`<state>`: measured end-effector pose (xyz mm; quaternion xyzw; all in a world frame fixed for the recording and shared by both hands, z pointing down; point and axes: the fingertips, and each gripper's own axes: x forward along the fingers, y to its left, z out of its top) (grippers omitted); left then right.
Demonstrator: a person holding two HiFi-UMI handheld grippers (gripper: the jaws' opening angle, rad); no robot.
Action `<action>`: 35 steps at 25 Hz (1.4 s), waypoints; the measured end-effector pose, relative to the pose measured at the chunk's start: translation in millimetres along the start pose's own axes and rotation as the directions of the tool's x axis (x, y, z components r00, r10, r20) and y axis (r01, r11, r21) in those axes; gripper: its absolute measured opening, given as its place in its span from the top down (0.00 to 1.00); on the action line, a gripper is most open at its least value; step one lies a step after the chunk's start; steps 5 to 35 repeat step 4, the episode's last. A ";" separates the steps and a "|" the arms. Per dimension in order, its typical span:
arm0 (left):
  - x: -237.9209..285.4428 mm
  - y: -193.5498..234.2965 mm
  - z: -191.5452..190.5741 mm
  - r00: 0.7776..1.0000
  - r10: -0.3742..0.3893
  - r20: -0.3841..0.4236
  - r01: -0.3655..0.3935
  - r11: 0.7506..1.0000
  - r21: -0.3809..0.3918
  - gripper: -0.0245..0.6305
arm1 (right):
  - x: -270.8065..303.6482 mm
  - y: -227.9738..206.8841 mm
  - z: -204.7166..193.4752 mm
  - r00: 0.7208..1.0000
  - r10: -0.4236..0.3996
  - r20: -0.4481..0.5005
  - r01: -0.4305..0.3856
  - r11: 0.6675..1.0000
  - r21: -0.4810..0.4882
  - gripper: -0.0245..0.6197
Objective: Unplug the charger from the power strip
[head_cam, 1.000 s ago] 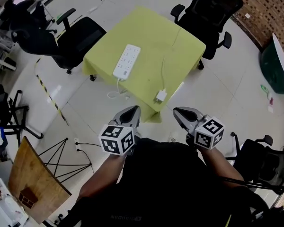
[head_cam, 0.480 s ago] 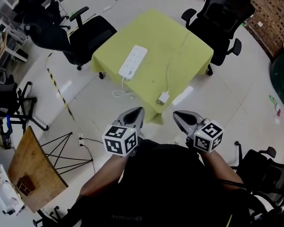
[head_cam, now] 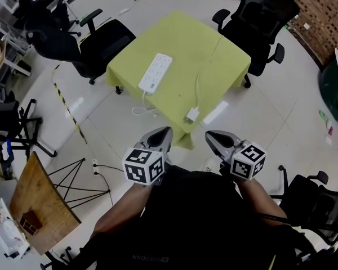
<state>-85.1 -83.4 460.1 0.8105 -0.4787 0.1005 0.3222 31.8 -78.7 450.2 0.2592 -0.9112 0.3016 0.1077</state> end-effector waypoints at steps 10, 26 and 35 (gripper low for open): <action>-3.4 2.6 -4.6 1.000 0.000 -0.005 0.000 1.000 -0.009 0.95 | 1.2 2.8 -2.6 1.000 -0.004 -0.004 0.004 1.000 0.003 0.96; -3.4 2.6 -4.6 1.000 0.000 -0.005 0.000 1.000 -0.009 0.95 | 1.2 2.8 -2.6 1.000 -0.004 -0.004 0.004 1.000 0.003 0.96; -3.4 2.6 -4.6 1.000 0.000 -0.005 0.000 1.000 -0.009 0.95 | 1.2 2.8 -2.6 1.000 -0.004 -0.004 0.004 1.000 0.003 0.96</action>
